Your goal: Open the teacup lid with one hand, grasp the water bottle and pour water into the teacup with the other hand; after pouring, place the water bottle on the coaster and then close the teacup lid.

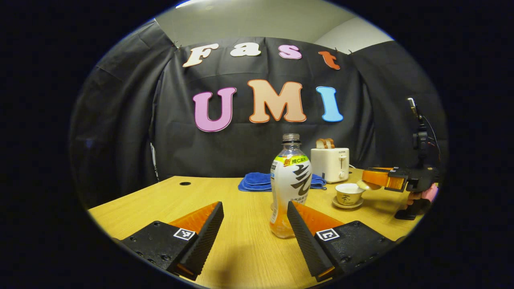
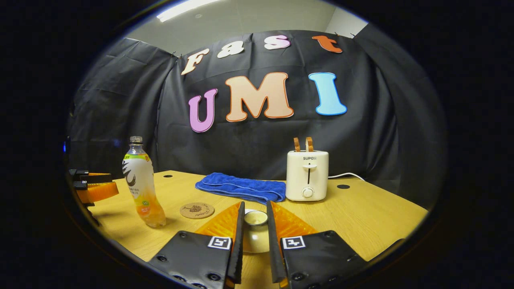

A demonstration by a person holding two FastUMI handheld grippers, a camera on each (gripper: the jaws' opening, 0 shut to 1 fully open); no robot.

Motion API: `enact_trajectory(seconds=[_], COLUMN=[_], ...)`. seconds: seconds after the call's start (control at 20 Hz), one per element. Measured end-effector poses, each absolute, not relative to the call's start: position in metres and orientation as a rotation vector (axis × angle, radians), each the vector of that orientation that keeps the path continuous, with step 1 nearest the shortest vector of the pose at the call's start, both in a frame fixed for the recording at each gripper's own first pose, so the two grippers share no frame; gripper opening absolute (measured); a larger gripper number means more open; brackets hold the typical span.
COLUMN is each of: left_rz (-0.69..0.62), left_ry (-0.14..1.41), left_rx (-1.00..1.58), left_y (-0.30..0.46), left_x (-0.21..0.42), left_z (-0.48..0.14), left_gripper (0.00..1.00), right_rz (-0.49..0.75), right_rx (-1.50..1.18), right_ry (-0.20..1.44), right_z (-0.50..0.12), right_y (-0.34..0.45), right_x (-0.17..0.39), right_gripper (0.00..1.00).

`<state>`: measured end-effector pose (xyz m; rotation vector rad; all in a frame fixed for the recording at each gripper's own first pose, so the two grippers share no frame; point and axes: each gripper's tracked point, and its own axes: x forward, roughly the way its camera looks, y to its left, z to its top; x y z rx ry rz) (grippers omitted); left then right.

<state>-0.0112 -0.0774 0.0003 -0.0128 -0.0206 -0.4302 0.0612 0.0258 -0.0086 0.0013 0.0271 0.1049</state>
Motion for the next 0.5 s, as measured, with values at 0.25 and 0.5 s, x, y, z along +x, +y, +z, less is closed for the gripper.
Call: enact_trajectory(seconds=[0.25, 0.5], left_rz=[-0.539, -0.557], left_ry=[-0.019, 0.005], left_rx=[-0.014, -0.013], left_y=[-0.098, -0.116], left_x=[-0.015, -0.003], left_z=[0.000, -0.002], left_gripper=[0.93, 0.93], right_rz=[0.086, 0.062], right_rx=[0.002, 0.003], right_ry=[0.024, 0.020], right_z=[-0.008, -0.005], right_y=[0.014, -0.002], right_x=[0.047, 0.035], right_gripper=[0.32, 0.31])
